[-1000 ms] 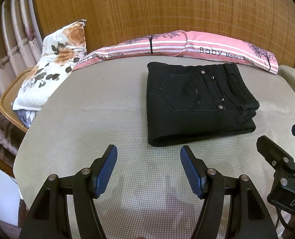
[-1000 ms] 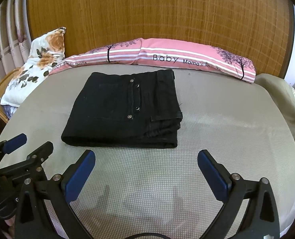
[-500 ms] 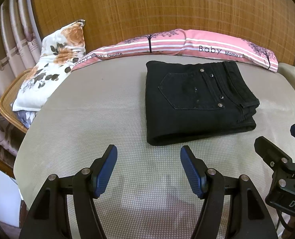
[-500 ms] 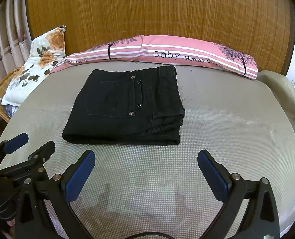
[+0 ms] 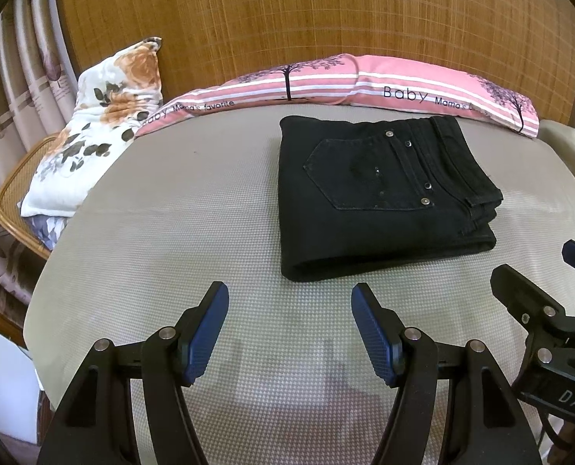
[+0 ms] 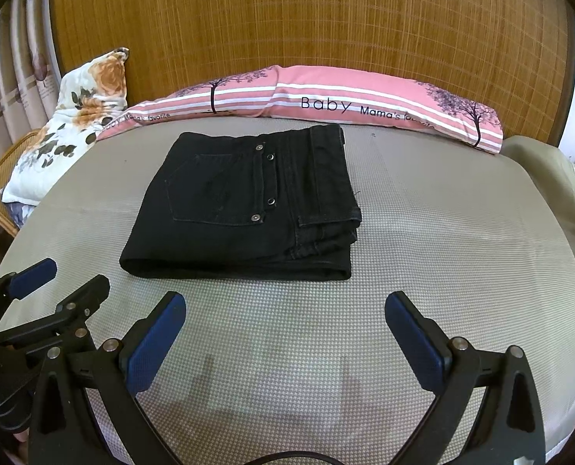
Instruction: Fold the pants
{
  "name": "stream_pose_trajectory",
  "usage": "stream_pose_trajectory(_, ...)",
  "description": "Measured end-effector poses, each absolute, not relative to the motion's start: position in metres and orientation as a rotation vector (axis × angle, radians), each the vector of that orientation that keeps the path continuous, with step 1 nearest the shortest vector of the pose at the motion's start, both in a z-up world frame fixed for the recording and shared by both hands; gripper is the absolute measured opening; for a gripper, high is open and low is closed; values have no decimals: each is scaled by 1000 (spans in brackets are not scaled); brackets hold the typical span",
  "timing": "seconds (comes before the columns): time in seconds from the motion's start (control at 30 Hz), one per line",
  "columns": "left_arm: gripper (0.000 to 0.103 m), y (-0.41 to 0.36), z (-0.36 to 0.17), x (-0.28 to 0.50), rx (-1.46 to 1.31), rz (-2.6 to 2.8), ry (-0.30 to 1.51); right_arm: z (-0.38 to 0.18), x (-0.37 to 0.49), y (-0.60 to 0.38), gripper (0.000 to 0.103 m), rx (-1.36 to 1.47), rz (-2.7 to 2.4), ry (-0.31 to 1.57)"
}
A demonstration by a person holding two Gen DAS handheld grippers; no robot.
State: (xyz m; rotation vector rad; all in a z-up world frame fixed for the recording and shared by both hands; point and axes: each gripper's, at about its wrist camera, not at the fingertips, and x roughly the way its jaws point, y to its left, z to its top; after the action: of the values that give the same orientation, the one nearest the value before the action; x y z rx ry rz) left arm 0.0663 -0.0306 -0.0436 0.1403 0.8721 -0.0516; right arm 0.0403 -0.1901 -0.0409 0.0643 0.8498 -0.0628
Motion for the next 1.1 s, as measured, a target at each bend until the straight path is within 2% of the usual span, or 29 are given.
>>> stream_pose_trajectory(1.1, 67, -33, -48, 67, 148, -66, 878, -45, 41, -191, 102, 74, -57, 868)
